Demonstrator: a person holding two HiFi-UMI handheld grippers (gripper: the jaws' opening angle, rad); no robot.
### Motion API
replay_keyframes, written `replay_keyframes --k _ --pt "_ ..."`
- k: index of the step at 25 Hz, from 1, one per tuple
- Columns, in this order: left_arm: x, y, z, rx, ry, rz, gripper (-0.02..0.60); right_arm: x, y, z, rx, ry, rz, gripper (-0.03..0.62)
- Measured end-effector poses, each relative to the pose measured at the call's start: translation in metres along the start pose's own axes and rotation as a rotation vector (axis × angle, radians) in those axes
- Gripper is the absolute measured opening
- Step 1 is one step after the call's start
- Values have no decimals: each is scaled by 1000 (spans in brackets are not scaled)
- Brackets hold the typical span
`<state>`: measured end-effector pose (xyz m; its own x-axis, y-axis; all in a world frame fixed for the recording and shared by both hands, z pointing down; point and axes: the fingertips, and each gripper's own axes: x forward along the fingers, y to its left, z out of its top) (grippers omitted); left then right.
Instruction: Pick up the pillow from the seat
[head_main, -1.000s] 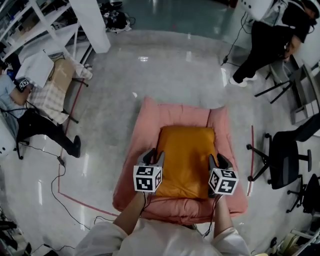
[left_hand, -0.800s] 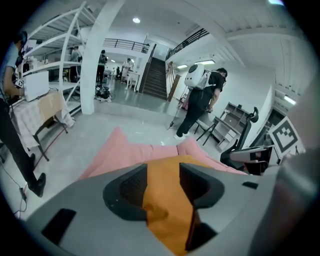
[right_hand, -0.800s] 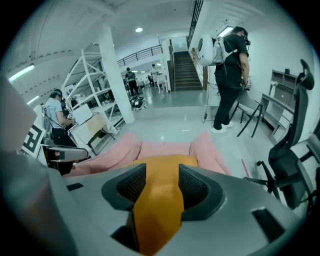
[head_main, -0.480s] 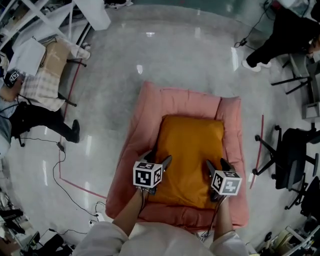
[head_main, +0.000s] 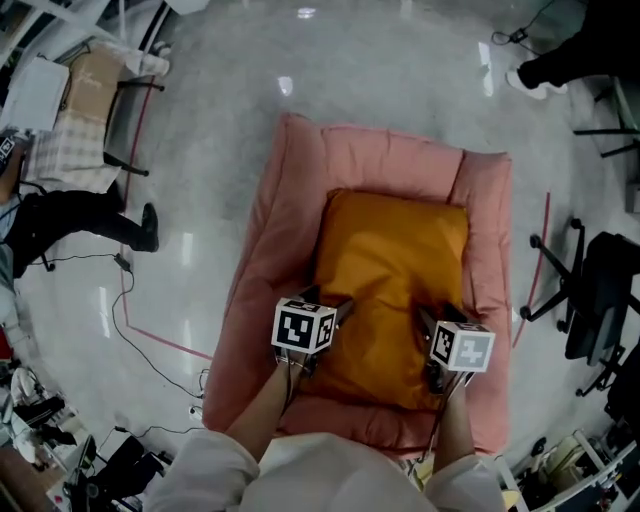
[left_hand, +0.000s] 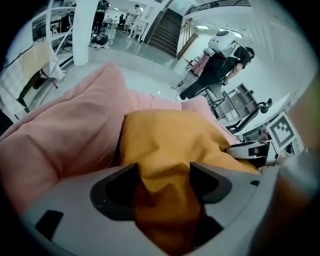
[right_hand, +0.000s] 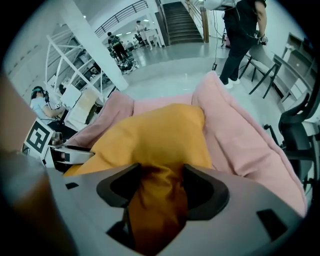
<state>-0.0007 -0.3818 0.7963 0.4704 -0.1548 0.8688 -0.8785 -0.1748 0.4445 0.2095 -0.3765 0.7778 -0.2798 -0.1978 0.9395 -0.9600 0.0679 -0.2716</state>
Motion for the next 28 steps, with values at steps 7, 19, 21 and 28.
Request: replay_keyframes --k 7,19,21,28 --pt "14 2 -8 15 58 -13 301 14 1 -8 -1 30 38 221" --pt "-5 -12 -4 53 49 -53 55 -1 19 -6 -96 -12 76 35" --pt "-20 -18 1 41 29 -63 43 -17 25 2 -95 -56 91 35" --pt "-100 -54 51 100 -200 -58 40 -99 44 52 -151 -313 90 35"
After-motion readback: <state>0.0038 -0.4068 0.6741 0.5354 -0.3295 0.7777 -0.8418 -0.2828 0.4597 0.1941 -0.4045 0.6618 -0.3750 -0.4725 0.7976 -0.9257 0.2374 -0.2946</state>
